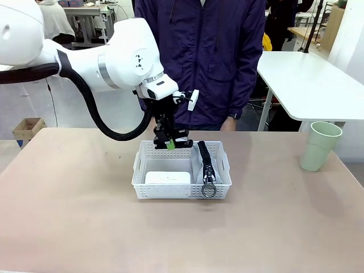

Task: Efficiently arrange items inside the basket to fit them all.
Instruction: Pick up the Stapler and place it inside the Organizing basket.

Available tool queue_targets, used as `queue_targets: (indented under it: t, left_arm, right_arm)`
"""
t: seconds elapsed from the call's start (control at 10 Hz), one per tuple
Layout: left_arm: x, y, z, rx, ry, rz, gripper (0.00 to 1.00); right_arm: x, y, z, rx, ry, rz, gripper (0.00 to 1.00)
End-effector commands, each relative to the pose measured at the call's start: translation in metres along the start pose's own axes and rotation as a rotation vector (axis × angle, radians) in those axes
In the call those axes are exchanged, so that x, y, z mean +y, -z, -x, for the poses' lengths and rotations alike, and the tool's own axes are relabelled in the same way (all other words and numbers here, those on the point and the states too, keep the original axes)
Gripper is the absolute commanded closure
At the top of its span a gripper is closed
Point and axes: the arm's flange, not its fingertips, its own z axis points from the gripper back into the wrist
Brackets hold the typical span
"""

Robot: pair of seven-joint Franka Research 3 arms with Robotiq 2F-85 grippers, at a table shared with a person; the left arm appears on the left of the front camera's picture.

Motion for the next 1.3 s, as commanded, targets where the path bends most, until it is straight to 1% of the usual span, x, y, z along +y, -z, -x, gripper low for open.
queue_targets:
  t: [0.0,0.1,0.2,0.4,0.5,0.6,0.7,0.8,0.9,1.1,1.2]
  left_arm:
    - [0.008,0.013,0.006,0.043,0.021,0.082,0.73]
    - [0.011,0.019,0.010,0.057,0.039,0.061,0.73]
    - [0.012,0.027,0.012,0.061,0.037,0.096,0.73]
    - [0.012,0.038,0.016,0.096,0.057,0.107,0.73]
    - [0.012,0.048,0.019,0.139,0.063,0.119,0.73]
    - [0.012,0.055,0.020,0.157,0.089,0.146,0.73]
    - [0.007,0.065,0.021,0.184,0.169,0.164,0.73]
    - [0.002,0.074,0.021,0.217,0.236,0.148,0.73]
    - [-0.002,0.080,0.020,0.235,0.248,0.151,0.73]
    - [-0.008,0.086,0.018,0.291,0.256,0.109,0.73]
    - [-0.008,0.087,0.017,0.287,0.262,0.116,0.73]
  right_arm:
    - [0.001,0.001,-0.002,-0.020,-0.028,-0.014,0.00]
    - [0.001,0.001,-0.002,-0.020,-0.028,-0.014,0.00]
    - [0.001,0.001,-0.002,-0.020,-0.028,-0.014,0.00]
    - [0.001,0.001,-0.002,-0.020,-0.028,-0.014,0.00]
    - [0.001,0.001,-0.002,-0.020,-0.028,-0.014,0.00]
    - [0.001,0.001,-0.002,-0.020,-0.028,-0.014,0.00]
    - [0.001,0.001,-0.002,-0.020,-0.028,-0.014,0.00]
    - [0.001,0.001,-0.002,-0.020,-0.028,-0.014,0.00]
    - [0.001,0.001,-0.002,-0.020,-0.028,-0.014,0.00]
    - [0.001,0.001,-0.002,-0.020,-0.028,-0.014,0.00]
    - [0.001,0.001,-0.002,-0.020,-0.028,-0.014,0.00]
